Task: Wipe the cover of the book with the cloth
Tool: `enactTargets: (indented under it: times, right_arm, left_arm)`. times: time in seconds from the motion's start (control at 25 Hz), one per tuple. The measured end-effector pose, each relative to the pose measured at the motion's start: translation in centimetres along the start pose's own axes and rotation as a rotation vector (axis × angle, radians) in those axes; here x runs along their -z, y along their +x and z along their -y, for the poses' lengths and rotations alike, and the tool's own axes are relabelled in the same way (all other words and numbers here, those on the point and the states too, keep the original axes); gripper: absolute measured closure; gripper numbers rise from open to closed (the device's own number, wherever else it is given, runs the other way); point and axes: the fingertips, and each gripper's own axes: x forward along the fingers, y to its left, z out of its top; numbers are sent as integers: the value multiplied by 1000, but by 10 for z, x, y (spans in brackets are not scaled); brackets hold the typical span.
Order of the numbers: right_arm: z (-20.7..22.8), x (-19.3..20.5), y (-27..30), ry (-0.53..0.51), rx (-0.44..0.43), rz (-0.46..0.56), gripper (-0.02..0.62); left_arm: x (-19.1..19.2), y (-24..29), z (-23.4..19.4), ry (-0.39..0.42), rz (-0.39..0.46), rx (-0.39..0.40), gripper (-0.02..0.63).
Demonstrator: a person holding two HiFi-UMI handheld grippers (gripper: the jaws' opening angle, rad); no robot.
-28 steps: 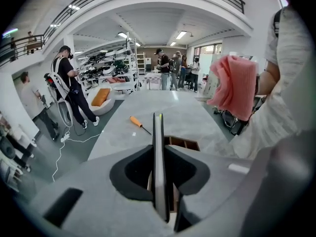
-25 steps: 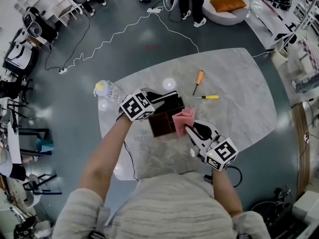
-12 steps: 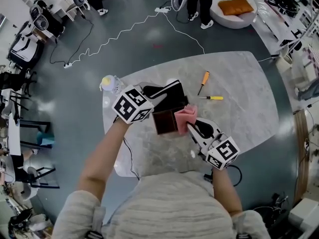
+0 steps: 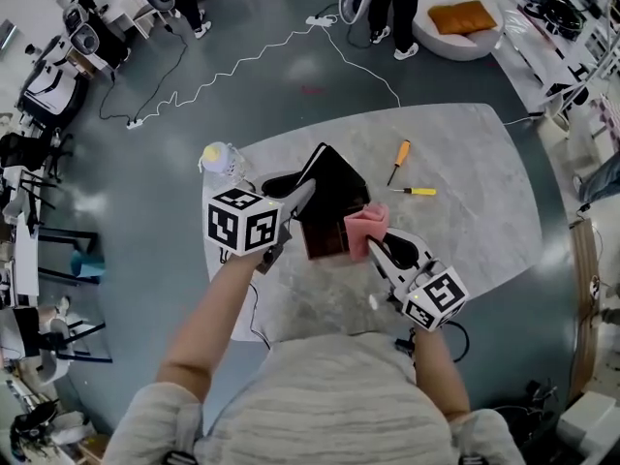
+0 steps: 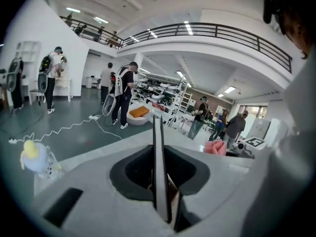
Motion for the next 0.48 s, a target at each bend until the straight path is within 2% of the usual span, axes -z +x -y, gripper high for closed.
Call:
enactTargets:
  times: [0.2, 0.36, 0.48]
  right_arm:
    - [-6, 6, 18, 6, -4, -25, 532]
    - [-10, 16, 42, 14, 19, -69, 532]
    - [-10, 25, 61, 27, 57, -121, 532]
  left_arm:
    - [38, -10, -8, -178, 37, -93, 529]
    - [67, -26, -16, -355, 115, -149, 529]
    - [82, -35, -19, -437, 164, -179, 529]
